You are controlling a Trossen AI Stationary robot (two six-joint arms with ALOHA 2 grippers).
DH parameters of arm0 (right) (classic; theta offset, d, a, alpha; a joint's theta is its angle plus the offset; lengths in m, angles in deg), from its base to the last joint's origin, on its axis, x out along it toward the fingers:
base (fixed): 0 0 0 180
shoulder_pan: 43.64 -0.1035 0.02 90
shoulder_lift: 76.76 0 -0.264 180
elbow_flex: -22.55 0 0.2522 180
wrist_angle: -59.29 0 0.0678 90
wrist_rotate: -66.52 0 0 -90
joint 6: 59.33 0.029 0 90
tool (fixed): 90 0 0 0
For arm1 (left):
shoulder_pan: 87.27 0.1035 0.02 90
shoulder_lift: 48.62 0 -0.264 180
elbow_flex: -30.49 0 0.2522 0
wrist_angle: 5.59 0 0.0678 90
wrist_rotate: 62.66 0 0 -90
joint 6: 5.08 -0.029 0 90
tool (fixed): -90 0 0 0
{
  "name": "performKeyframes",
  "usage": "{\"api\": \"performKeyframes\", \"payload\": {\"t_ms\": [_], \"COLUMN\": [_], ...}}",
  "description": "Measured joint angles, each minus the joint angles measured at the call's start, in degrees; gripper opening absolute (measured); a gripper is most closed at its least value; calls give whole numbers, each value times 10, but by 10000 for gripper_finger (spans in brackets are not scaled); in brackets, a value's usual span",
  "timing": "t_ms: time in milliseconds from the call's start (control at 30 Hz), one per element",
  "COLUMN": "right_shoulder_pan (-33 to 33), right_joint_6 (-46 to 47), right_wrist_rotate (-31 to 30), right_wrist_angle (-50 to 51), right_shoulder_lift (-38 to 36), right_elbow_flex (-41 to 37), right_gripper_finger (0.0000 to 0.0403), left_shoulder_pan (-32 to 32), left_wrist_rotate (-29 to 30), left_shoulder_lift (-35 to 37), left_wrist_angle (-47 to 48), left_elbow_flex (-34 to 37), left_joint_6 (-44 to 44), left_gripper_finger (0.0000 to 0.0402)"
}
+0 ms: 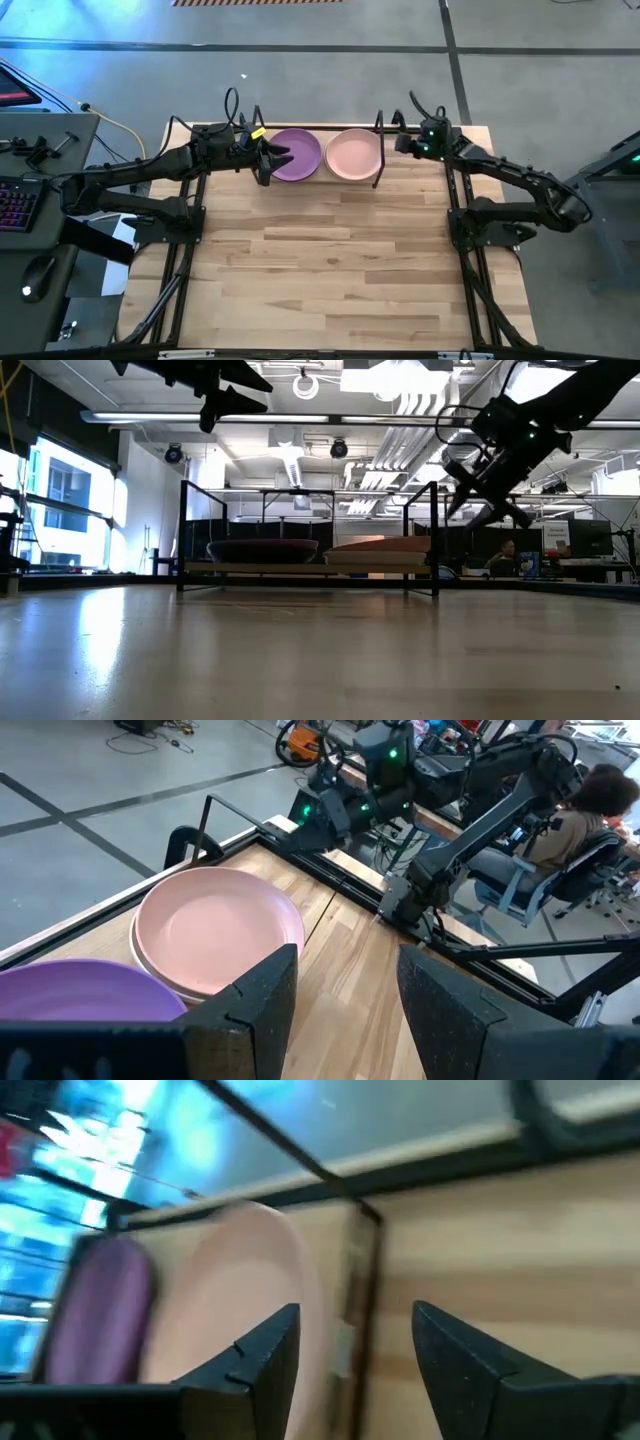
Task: Place and stack plates onto a shelf
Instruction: Stack the pink plate on the white plate on the shelf
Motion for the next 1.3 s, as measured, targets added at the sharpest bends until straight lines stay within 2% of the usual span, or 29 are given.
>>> {"api": "performKeyframes", "payload": {"t_ms": [67,133,233,300,533,667,933,1133,1300], "right_shoulder_pan": [2,-5,-19,-27,-31,-31,-39,-39,-24], "right_joint_6": [0,-1,0,2,45,54,61,13,-124], "right_wrist_rotate": [-12,-12,-11,-10,-28,-16,7,50,119], "right_wrist_angle": [43,53,18,-15,-29,-77,-91,-104,-83], "right_shoulder_lift": [-2,4,21,32,84,104,122,120,120], "right_elbow_flex": [0,0,0,0,0,0,0,0,0], "right_gripper_finger": [157,121,37,12,4,2,0,0,0], "left_shoulder_pan": [0,0,0,0,0,0,0,0,0], "left_wrist_rotate": [0,0,7,13,15,16,16,16,17], "left_shoulder_lift": [0,0,0,0,0,0,0,0,0], "left_wrist_angle": [0,0,0,0,0,0,0,0,0], "left_elbow_flex": [0,0,0,0,0,0,0,0,0], "left_joint_6": [0,0,0,0,0,1,0,0,0], "left_gripper_finger": [161,161,161,161,161,161,161,161,161]}}
